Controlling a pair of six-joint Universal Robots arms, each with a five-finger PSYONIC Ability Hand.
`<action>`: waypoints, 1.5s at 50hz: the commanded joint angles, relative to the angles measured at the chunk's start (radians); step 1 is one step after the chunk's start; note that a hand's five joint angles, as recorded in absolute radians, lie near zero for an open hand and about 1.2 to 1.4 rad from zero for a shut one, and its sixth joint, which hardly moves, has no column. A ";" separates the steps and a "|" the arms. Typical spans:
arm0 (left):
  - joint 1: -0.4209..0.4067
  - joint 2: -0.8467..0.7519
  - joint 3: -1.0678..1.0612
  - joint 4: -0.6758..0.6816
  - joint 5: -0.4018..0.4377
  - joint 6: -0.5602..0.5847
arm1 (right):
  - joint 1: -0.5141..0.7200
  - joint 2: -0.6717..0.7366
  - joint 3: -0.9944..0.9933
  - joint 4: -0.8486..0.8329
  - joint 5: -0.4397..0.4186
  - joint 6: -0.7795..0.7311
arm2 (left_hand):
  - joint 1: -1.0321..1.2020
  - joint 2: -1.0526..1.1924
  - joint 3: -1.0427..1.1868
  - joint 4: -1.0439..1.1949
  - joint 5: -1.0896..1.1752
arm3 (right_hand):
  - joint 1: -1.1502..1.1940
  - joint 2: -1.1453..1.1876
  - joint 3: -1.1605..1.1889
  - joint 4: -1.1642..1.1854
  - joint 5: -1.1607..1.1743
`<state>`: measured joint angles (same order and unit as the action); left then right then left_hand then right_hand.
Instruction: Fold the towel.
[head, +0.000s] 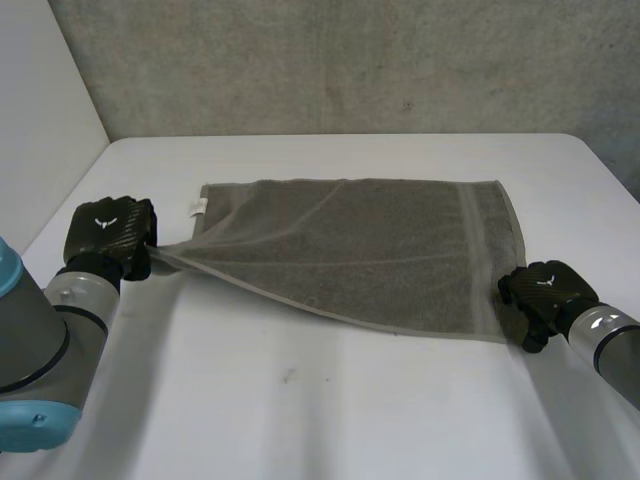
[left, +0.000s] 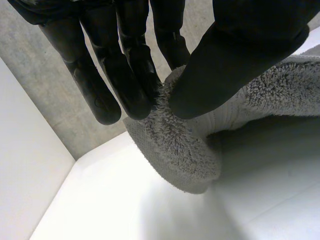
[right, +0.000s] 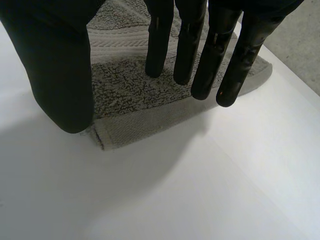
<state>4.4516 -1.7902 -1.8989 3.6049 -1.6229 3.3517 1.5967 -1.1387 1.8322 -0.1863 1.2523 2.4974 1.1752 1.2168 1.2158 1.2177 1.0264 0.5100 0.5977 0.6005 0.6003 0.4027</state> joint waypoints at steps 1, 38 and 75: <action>0.000 -0.001 -0.003 0.000 0.000 0.000 | 0.000 0.023 -0.014 -0.027 0.001 0.000 | 0.221 0.180 0.180 0.179 0.195 | 0.247 0.159 0.156 0.157 0.180; -0.001 -0.012 -0.003 -0.002 0.001 0.003 | 0.011 0.068 -0.088 -0.090 0.004 0.000 | 0.221 0.180 0.180 0.179 0.195 | 0.652 0.565 0.562 0.562 0.585; -0.014 0.241 -0.155 -0.497 0.011 0.291 | -0.216 -0.320 -0.005 0.521 0.075 -0.342 | 0.221 0.180 0.180 0.179 0.195 | 0.886 0.799 0.796 0.796 0.819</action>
<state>4.4372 -1.5386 -2.0929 3.0722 -1.6225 3.6253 1.3885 -1.4678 1.8565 0.3544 1.3379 2.1635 1.1909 1.2180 1.2164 1.2177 1.0325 0.9616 1.1769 1.1842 1.1914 0.9767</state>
